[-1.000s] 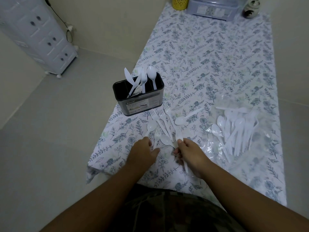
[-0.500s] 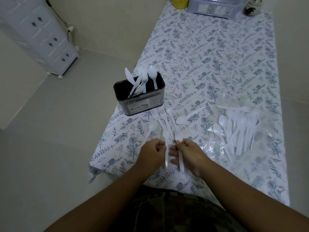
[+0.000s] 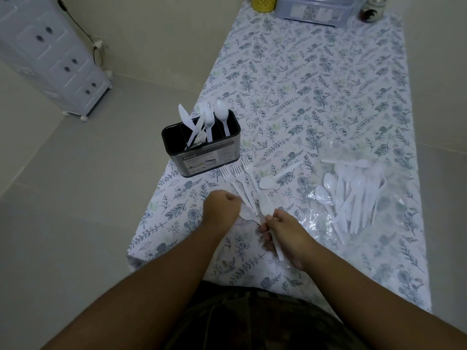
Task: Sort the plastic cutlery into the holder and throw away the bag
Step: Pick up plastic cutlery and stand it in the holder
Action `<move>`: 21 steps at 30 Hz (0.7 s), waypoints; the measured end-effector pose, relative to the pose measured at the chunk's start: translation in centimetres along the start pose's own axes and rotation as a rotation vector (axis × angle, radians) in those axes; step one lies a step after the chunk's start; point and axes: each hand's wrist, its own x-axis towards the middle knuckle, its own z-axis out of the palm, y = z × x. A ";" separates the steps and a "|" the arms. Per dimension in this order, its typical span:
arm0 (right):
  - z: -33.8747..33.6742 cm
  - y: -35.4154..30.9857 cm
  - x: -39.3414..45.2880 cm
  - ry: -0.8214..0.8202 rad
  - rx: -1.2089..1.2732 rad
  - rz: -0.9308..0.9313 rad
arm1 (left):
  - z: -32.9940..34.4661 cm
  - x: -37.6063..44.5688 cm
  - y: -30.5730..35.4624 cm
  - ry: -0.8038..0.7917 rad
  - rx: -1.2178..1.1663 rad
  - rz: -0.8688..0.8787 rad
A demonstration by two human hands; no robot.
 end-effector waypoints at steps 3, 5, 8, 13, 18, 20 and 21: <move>-0.1 -0.2 -0.2 0.001 -0.026 0.002 | 0.6 2.5 0.2 0.027 -0.034 -0.126; 0.0 -0.4 -0.2 -0.015 -0.034 0.002 | 1.3 3.5 0.6 0.050 -0.018 -0.161; -0.1 -0.6 -0.4 -0.022 -0.060 0.000 | 1.9 4.4 1.4 0.052 0.040 -0.179; -0.7 -1.1 -0.3 0.016 -0.028 -0.026 | 2.1 4.0 1.3 0.025 -0.094 -0.188; -1.2 -1.8 0.1 0.076 -0.017 -0.047 | 0.1 0.4 1.3 -0.035 -0.349 -0.064; -1.1 -2.1 0.1 0.071 0.001 -0.057 | -0.4 -1.5 1.8 -0.187 -0.336 -0.023; -0.9 -2.2 0.1 0.054 0.012 -0.059 | -0.3 -2.2 1.9 -0.263 -0.311 0.000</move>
